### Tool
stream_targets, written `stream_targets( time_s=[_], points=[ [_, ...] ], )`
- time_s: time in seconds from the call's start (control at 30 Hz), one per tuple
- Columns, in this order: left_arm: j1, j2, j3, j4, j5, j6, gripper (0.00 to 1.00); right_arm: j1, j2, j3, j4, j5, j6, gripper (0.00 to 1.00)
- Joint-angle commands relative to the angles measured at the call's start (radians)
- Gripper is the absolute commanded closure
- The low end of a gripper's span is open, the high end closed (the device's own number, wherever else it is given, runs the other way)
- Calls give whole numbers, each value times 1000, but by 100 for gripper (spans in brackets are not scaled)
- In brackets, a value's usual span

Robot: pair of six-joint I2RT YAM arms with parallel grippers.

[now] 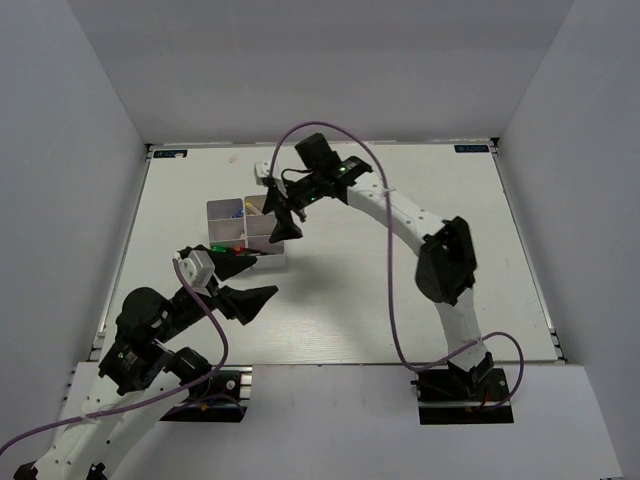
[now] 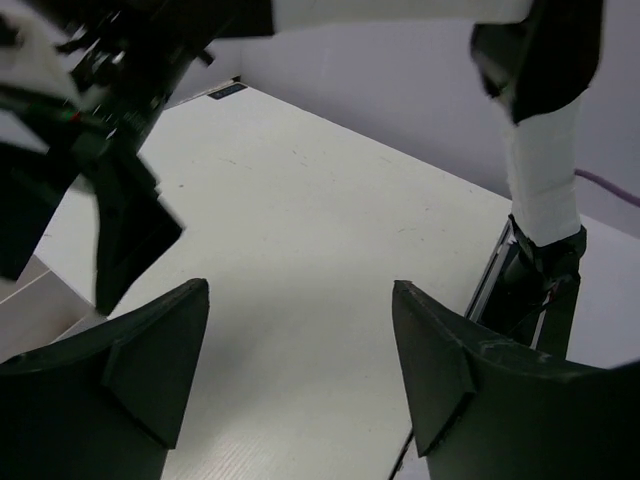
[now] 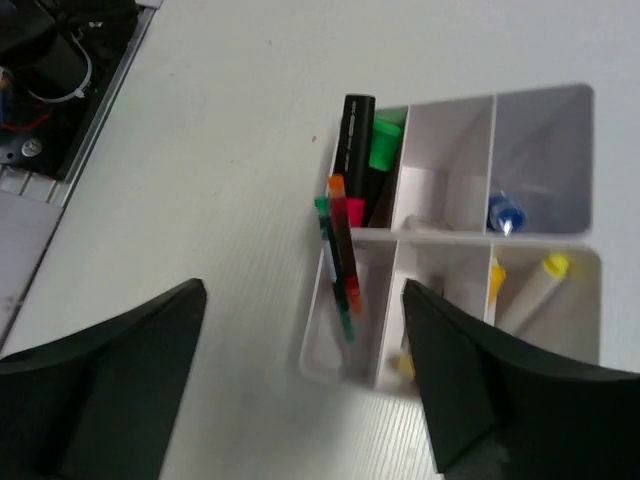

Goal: Sort the stationery into containers
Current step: Reset both arms

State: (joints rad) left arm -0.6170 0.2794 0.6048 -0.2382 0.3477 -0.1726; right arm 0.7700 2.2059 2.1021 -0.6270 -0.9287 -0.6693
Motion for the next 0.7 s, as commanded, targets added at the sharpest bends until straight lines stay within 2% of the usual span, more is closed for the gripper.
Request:
stream_targets(
  time_s=[0.0,0.03,0.1,0.13,0.17,0.2,0.23,0.3,0.33,0.47,0.67],
  points=[
    [5,9,6,11,-7,5,13,-53,-234,-124,54,98,16,10],
    [5,9,6,11,-7,5,11,-72,-358,-263,79,149,51,10],
    [5,9,6,11,-27,-4,10,-116,-490,-371,207,259,100,10],
    [5,9,6,11,-41,-4,10,-126,-568,-522,239,421,134,10],
    [5,9,6,1,-41,-13,7,-133,-607,-571,269,486,152,10],
    [5,20,15,-9,-56,-13,7,-155,-674,-614,333,625,204,10],
    [5,20,15,-9,-65,-13,6,-162,-737,-736,383,743,249,10],
    [5,30,15,-18,-82,-24,5,-190,-794,-804,434,847,301,10],
    [5,41,15,-18,-96,-24,4,-201,-878,-900,447,986,312,10],
    [5,86,24,-41,-118,-24,2,-213,-1049,-1096,555,1151,362,10],
    [5,162,53,-70,-165,-33,1,-209,-1265,-1284,598,1173,421,10]
  ],
)
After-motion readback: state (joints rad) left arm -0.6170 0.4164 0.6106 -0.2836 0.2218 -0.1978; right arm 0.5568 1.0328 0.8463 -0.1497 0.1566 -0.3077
